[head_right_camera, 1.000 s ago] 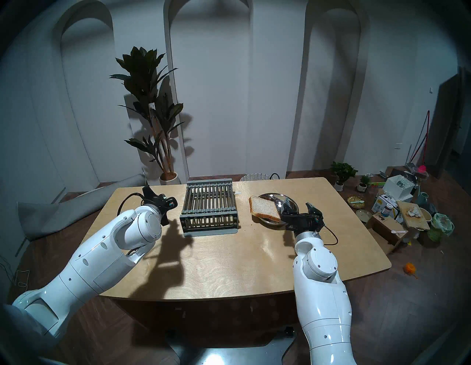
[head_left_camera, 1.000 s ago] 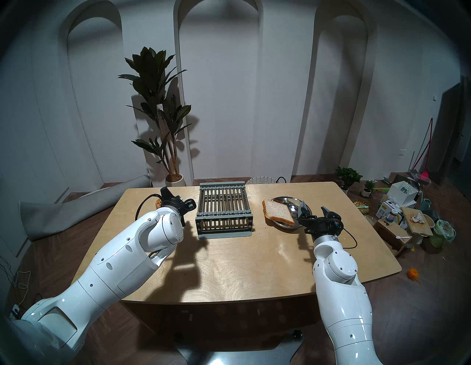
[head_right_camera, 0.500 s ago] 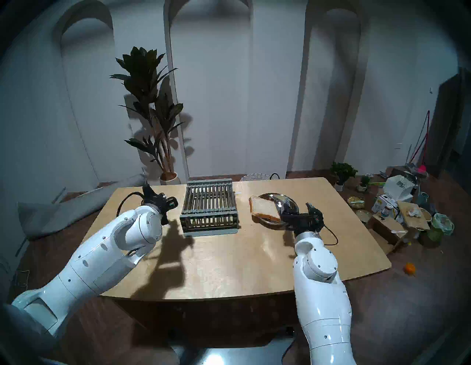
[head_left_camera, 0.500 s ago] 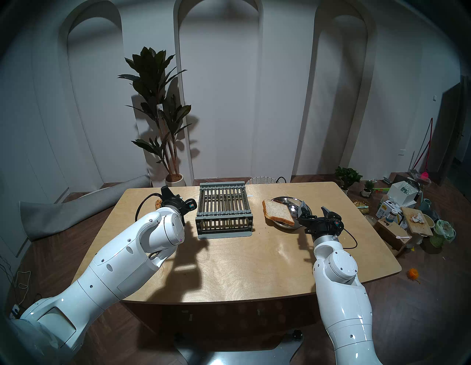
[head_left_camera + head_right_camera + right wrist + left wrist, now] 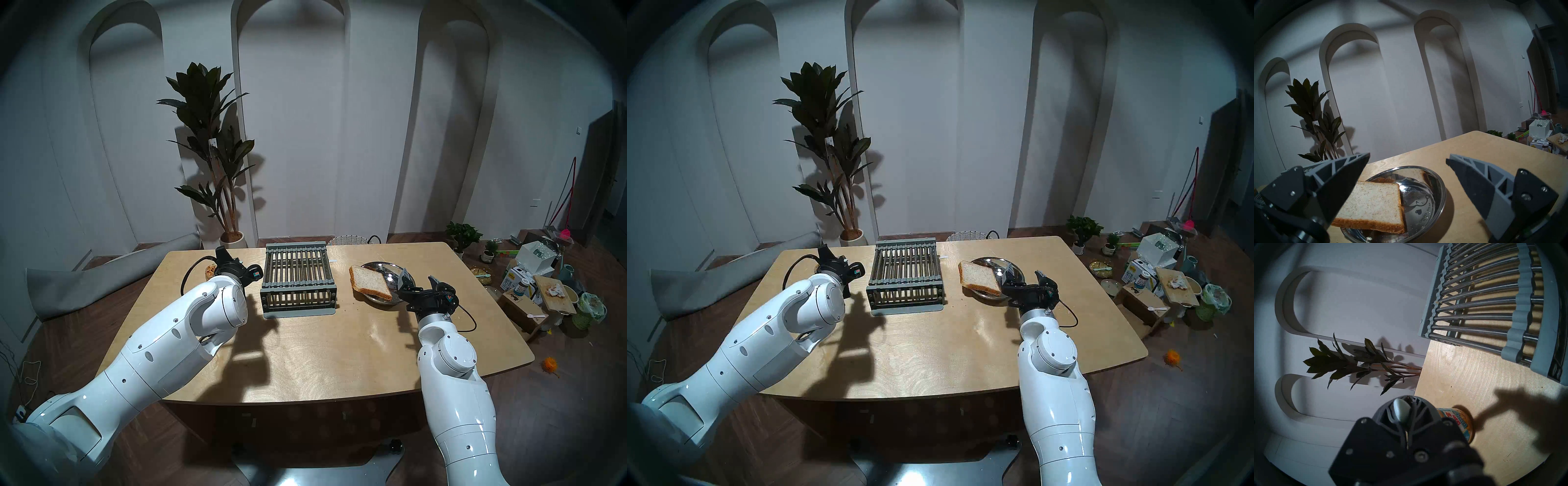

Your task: Spread peanut butter over the slice of bread with the knife

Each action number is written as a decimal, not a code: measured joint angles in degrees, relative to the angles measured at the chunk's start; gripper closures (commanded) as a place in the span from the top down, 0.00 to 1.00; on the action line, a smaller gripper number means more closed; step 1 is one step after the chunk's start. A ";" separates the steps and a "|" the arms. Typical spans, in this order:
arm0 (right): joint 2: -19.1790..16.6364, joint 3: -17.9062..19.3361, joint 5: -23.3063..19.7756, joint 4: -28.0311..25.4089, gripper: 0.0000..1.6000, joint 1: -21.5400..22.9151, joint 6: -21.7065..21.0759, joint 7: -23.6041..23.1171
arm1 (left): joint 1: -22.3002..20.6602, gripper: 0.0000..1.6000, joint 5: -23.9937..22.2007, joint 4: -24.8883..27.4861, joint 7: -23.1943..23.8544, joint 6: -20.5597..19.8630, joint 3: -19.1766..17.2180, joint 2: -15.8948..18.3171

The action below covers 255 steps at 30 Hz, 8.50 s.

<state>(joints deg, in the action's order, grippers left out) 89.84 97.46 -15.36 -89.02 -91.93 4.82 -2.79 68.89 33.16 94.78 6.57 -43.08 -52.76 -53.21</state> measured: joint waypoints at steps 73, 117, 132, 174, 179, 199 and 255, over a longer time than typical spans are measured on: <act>-7.31 4.25 -6.30 1.57 1.00 7.06 -8.65 -5.75 | 14.01 0.00 -45.25 25.01 -4.11 21.32 -23.22 -15.02; -26.13 7.19 -27.20 20.77 1.00 11.06 -46.41 -33.58 | 0.77 0.00 -63.21 0.85 6.59 24.66 -17.97 -28.26; -26.83 2.27 -27.65 29.96 1.00 18.98 -43.57 -36.67 | -0.47 0.00 -66.51 -1.55 7.26 24.54 -19.12 -30.59; -24.80 -1.29 -27.26 41.77 0.86 26.02 -38.86 -36.59 | -3.66 0.00 -68.64 -17.22 7.09 25.11 -16.71 -34.74; -24.43 -1.30 -27.24 42.23 0.79 25.97 -38.66 -36.13 | -4.01 0.00 -68.65 -17.70 7.08 25.33 -16.71 -34.96; -22.90 -1.60 -27.02 43.59 0.42 26.59 -37.77 -35.53 | -4.38 0.00 -68.47 -19.44 7.10 25.67 -17.45 -35.18; -16.64 4.26 -28.80 28.07 0.00 19.13 -36.24 -15.15 | 1.89 0.00 -79.27 -11.83 -11.90 15.47 -20.44 -42.59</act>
<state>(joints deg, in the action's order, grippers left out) 73.21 101.72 -44.16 -60.95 -72.80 -31.41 -17.94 70.78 -46.10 82.95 -5.32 -27.62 -73.21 -95.80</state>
